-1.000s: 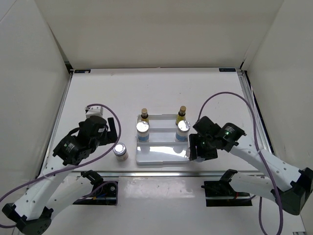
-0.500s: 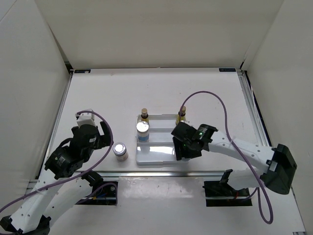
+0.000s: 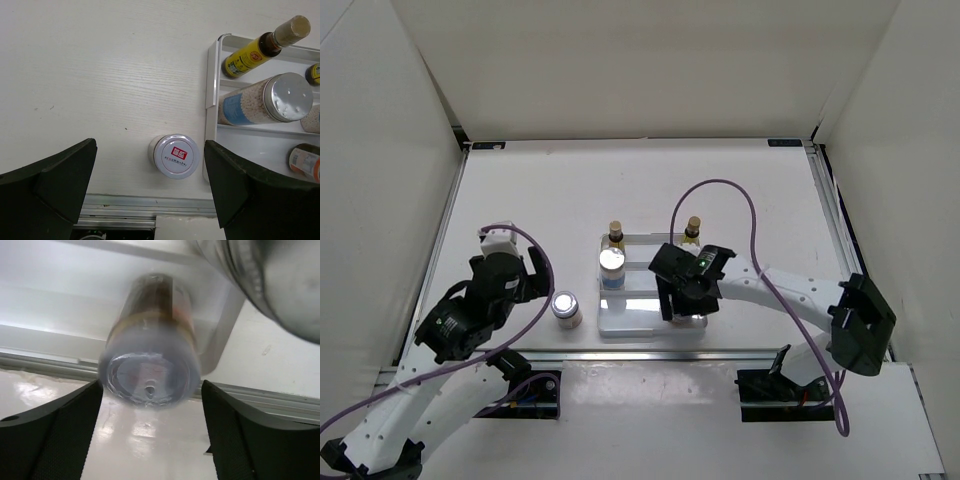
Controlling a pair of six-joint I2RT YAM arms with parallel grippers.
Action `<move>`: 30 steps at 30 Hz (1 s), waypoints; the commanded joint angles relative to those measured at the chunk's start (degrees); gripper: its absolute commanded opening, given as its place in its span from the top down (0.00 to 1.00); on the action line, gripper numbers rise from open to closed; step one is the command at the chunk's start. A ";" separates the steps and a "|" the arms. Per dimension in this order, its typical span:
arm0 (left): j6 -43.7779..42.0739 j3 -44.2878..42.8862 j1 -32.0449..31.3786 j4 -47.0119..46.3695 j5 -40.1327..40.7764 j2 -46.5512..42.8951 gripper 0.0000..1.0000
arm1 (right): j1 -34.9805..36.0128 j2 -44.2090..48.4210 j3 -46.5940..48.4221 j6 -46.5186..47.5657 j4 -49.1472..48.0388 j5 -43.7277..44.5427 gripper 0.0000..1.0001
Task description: Organize the condiment bottles
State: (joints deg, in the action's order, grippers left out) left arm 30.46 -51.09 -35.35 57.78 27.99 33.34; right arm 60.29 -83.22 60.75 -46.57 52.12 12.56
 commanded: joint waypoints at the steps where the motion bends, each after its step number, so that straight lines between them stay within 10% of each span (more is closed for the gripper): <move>1: -0.57 0.20 0.20 -1.27 -0.65 0.67 0.01 | 0.53 1.48 6.30 -1.33 3.60 4.67 0.16; 6: -1.10 0.73 0.20 -1.27 -0.65 0.67 0.01 | 1.06 3.06 10.61 -0.28 8.43 7.83 0.01; 30: 8.74 6.61 -1.74 -7.33 -11.74 16.93 0.01 | 3.87 30.04 13.25 3.41 15.03 13.99 0.01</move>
State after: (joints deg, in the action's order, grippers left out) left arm 37.60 -45.34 -36.88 53.19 16.29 51.03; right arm 63.99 -53.65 73.73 -44.14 66.26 24.36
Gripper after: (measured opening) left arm 0.990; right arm 0.992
